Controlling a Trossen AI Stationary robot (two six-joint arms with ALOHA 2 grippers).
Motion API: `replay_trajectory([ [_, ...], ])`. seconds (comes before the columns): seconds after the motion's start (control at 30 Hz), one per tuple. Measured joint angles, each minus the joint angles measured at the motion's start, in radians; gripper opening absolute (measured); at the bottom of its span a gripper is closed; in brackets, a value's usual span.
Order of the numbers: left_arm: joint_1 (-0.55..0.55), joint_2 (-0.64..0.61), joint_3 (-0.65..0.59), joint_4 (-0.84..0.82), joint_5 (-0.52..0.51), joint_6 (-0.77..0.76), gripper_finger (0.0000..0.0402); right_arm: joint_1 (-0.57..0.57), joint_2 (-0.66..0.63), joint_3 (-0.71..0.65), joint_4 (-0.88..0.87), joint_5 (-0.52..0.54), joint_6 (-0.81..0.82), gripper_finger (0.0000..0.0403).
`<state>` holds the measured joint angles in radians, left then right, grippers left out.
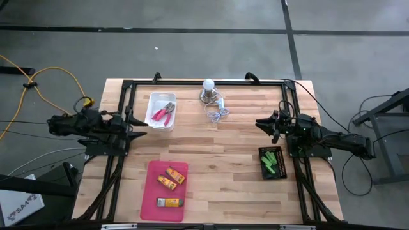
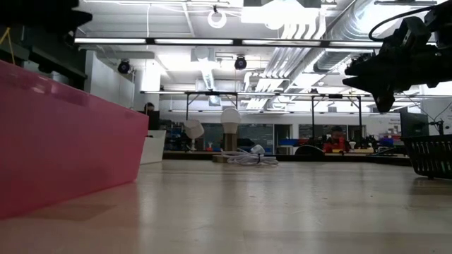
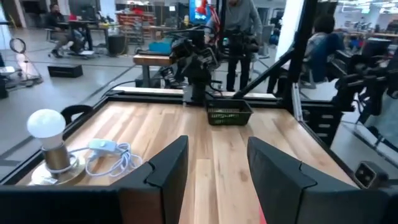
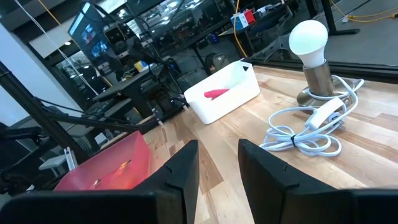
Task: Pick & Place School Supplies
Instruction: Return to Home Position
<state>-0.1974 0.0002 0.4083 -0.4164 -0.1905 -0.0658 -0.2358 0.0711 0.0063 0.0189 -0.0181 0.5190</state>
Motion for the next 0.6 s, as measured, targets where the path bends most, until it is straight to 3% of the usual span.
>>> replay_trajectory([
  [0.33, 0.001, 0.004, -0.141, 0.172, -0.110, 0.025, 0.0161, 0.000, 0.003, 0.000, 0.004, 0.000, 0.000, 0.0100],
  [0.6, 0.001, 0.004, -0.232, 0.307, -0.119, 0.035, 0.0161, 0.000, 0.003, 0.000, 0.005, 0.000, 0.000, 0.0100],
])
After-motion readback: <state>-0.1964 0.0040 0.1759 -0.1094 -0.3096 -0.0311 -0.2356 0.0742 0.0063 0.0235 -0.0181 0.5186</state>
